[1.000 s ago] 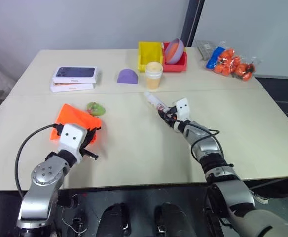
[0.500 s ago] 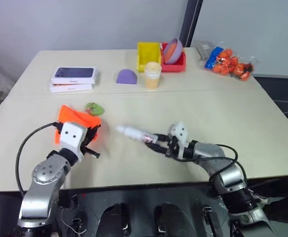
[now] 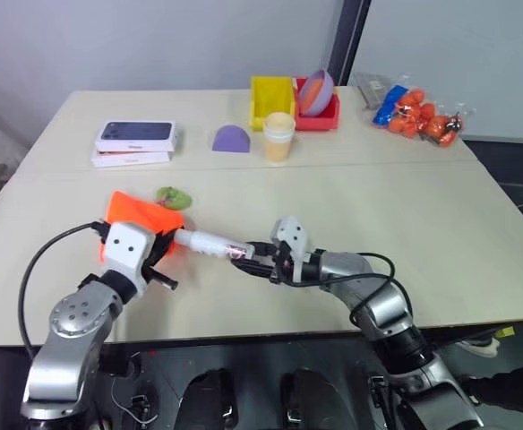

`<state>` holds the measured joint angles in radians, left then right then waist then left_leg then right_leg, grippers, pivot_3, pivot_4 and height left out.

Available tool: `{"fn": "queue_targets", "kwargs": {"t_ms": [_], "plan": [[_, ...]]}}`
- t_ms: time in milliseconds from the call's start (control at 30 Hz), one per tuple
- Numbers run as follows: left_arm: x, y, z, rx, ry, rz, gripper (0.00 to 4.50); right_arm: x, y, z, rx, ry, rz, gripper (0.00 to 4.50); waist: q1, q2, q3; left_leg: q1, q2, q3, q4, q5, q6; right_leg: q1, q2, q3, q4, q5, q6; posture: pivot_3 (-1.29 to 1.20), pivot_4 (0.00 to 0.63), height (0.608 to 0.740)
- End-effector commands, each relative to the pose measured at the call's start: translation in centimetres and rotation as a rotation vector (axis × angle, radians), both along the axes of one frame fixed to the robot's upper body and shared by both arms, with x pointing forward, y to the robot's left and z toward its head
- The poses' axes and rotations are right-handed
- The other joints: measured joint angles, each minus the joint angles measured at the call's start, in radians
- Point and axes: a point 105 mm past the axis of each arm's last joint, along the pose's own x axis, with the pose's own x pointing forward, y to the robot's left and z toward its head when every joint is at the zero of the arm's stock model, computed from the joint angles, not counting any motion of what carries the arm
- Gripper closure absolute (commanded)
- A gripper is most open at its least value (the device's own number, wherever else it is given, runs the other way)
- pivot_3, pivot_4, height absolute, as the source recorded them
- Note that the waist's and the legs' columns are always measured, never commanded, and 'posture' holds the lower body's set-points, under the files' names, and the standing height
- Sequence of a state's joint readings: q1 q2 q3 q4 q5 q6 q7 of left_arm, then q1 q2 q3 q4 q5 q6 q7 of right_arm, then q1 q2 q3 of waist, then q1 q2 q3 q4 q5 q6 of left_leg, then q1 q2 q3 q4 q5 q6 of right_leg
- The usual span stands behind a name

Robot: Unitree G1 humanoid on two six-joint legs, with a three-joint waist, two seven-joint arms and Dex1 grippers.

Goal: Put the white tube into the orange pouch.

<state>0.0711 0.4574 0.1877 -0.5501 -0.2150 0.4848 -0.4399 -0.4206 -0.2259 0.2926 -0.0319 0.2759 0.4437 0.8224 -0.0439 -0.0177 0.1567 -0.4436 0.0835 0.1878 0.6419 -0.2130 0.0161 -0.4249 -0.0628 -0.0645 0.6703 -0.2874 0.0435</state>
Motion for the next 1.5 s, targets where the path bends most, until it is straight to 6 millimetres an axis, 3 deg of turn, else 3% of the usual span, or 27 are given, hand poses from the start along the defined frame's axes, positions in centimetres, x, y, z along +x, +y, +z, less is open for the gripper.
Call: {"fn": "queue_targets", "kwargs": {"t_ms": [33, 533, 700, 867, 967, 1100, 1167, 1200, 1400, 1500], "plan": [[-1.1, -2.0, 1.3, -0.017, -0.026, -0.114, 4.50, -0.1, 2.5, 2.1, 0.048, -0.065, 0.056, 2.77, -0.001, 0.000, 0.000, 0.000, 0.000, 0.000, 0.000, 0.000, 0.000, 0.000, 0.000, 0.000, 0.000, 0.000, 0.000, 0.00, 0.150, 0.740], [-3.7, -4.5, 0.8, -0.098, 0.121, -0.310, 4.50, 1.0, 8.0, 2.3, 0.021, -0.063, 0.060, 2.77, -0.002, 0.000, 0.000, 0.000, 0.000, 0.000, 0.000, 0.000, -0.001, -0.001, 0.000, 0.000, 0.000, 0.000, 0.000, 0.00, 0.150, 0.740], [-4.8, -4.6, 0.6, -0.122, 0.180, -0.364, 4.50, 1.9, 9.3, 2.4, -0.011, -0.045, 0.012, 2.77, -0.003, 0.000, 0.000, 0.000, 0.000, 0.001, -0.002, 0.001, -0.003, -0.001, 0.000, 0.000, 0.000, 0.000, 0.000, 0.00, 0.150, 0.740], [-5.8, -3.9, 0.0, -0.114, 0.239, -0.371, 4.50, 1.5, 9.7, 2.5, -0.013, -0.042, 0.021, 2.77, -0.002, 0.000, 0.000, 0.000, -0.001, 0.001, -0.006, 0.003, -0.007, -0.002, -0.001, 0.000, -0.004, 0.000, -0.001, 0.00, 0.150, 0.740], [-6.0, -3.2, -0.3, -0.107, 0.254, -0.354, 4.50, 1.1, 9.2, 2.4, -0.016, -0.037, 0.042, 2.77, -0.004, 0.000, 0.000, 0.000, -0.001, 0.001, -0.009, 0.004, -0.008, -0.003, -0.001, 0.000, -0.005, 0.000, -0.001, 0.00, 0.150, 0.740], [-6.1, -2.5, -0.5, -0.102, 0.265, -0.337, 4.50, 0.5, 7.8, 2.5, -0.014, -0.022, 0.063, 1.29, -0.004, 0.000, 0.000, 0.000, -0.001, 0.001, -0.011, 0.004, -0.008, -0.003, -0.001, 0.000, -0.005, 0.000, -0.001, 0.00, 0.150, 0.740], [-6.2, -2.0, -0.8, -0.095, 0.283, -0.329, 4.50, 0.2, 6.3, 2.7, -0.015, -0.022, 0.069, 0.23, -0.004, 0.000, 0.000, 0.000, -0.001, 0.001, -0.012, 0.003, -0.007, -0.004, -0.002, 0.000, -0.005, 0.000, -0.002, 0.00, 0.150, 0.740], [-6.3, -1.8, -0.9, -0.092, 0.290, -0.328, 4.50, 0.1, 5.7, 2.8, -0.018, -0.023, 0.068, 0.04, -0.004, 0.000, 0.000, 0.000, -0.001, 0.001, -0.012, 0.003, -0.006, -0.004, -0.002, 0.000, -0.006, 0.000, -0.002, 0.00, 0.150, 0.740], [-7.2, 0.0, -1.4, -0.074, 0.358, -0.317, 4.50, -0.7, 1.4, 2.7, -0.053, -0.012, 0.058, 0.04, -0.011, 0.000, 0.000, 0.000, -0.001, 0.001, -0.013, 0.002, -0.005, -0.008, -0.002, 0.001, -0.006, -0.003, -0.007, 0.00, 0.150, 0.740], [-7.4, 1.2, -1.6, -0.060, 0.379, -0.295, 4.50, -0.6, 0.5, 2.6, -0.066, -0.011, 0.038, 0.04, -0.022, 0.000, 0.000, 0.000, -0.001, 0.001, -0.014, 0.002, -0.006, -0.009, -0.002, 0.001, -0.006, -0.003, -0.008, 0.00, 0.150, 0.740]]}}
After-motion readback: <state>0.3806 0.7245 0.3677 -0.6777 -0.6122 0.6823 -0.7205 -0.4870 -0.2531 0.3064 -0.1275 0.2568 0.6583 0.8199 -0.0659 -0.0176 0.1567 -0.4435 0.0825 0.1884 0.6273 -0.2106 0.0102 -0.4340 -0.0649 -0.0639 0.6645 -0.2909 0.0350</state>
